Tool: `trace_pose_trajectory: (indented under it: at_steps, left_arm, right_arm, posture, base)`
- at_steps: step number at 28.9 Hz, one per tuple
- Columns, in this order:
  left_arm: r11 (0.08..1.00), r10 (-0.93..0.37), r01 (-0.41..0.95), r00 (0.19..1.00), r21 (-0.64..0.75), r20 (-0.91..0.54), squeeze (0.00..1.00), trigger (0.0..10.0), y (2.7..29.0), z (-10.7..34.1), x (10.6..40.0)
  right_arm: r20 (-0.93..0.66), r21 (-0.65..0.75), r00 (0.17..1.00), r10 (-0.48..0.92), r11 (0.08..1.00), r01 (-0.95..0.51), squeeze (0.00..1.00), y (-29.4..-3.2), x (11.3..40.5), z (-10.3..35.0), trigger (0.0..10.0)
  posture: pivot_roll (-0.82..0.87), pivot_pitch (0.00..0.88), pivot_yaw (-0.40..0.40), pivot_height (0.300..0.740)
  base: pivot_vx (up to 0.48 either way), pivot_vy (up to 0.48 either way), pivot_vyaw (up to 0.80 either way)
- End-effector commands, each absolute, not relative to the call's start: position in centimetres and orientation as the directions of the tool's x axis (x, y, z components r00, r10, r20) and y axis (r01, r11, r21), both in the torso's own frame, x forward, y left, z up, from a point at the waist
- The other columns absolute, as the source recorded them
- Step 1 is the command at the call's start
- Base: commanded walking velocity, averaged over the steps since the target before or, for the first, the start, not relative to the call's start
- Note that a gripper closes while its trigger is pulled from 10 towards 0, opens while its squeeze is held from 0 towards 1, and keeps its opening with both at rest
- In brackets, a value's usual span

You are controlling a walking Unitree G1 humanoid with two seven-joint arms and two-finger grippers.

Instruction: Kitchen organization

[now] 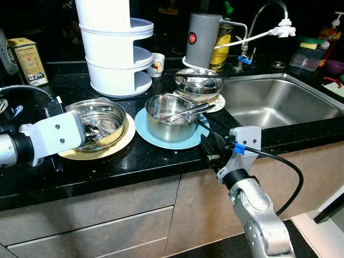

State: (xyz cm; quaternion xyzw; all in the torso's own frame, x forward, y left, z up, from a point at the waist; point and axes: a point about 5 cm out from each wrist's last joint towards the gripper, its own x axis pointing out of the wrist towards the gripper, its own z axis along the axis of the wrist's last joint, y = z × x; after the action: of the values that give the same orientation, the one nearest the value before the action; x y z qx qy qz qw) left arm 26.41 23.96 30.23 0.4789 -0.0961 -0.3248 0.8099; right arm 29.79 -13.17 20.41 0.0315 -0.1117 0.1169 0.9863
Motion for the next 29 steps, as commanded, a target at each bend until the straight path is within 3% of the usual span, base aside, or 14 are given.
trace_pose_trajectory:
  at_steps: [1, 8, 16, 17, 25, 29]
  left_arm:
    - [0.312, -0.627, 0.470, 0.755, 0.825, -0.193, 1.00, 10.0, 23.7, 30.1, 26.3]
    - [0.299, -0.616, 0.544, 0.738, 0.784, -0.277, 1.00, 10.0, 24.3, 29.7, 25.7]
    - [0.176, -0.541, 0.574, 0.735, 0.800, -0.408, 1.00, 10.0, 25.6, 29.7, 24.8]
    - [0.149, -0.519, 0.541, 0.755, 0.828, -0.400, 0.00, 10.0, 25.7, 29.7, 24.9]
    - [0.075, -0.495, 0.378, 0.817, 0.923, -0.295, 0.00, 10.0, 25.4, 28.9, 25.9]
    - [0.111, -0.510, 0.363, 0.820, 0.925, -0.261, 0.00, 10.0, 25.1, 28.3, 26.1]
  right_arm:
    - [0.219, 0.041, 0.951, 0.220, 0.971, -0.234, 0.00, -13.3, 29.8, 20.2, 10.0]
    - [0.214, 0.043, 0.952, 0.221, 0.971, -0.235, 0.00, -13.3, 29.7, 20.1, 10.0]
    - [0.212, 0.044, 0.951, 0.223, 0.970, -0.238, 0.00, -13.2, 29.7, 20.0, 10.0]
    - [0.212, 0.044, 0.951, 0.224, 0.970, -0.238, 0.00, -13.2, 29.7, 20.0, 10.0]
    - [0.215, 0.045, 0.952, 0.219, 0.971, -0.234, 0.00, -13.2, 29.7, 20.1, 10.0]
    - [0.215, 0.046, 0.952, 0.217, 0.972, -0.232, 0.00, -13.2, 29.8, 20.1, 10.0]
  posture:
    - [-0.01, 0.099, -0.052, 0.740]
    - [-0.01, 0.104, -0.054, 0.740]
    - [0.00, 0.107, -0.058, 0.740]
    - [0.00, 0.107, -0.058, 0.740]
    - [-0.01, 0.113, -0.051, 0.740]
    - [-0.01, 0.114, -0.051, 0.740]
  base:
    - [0.000, 0.000, 0.00]
    - [0.000, 0.000, 0.00]
    - [0.000, 0.000, 0.00]
    - [0.000, 0.000, 0.00]
    - [0.000, 0.000, 0.00]
    - [0.000, 0.000, 0.00]
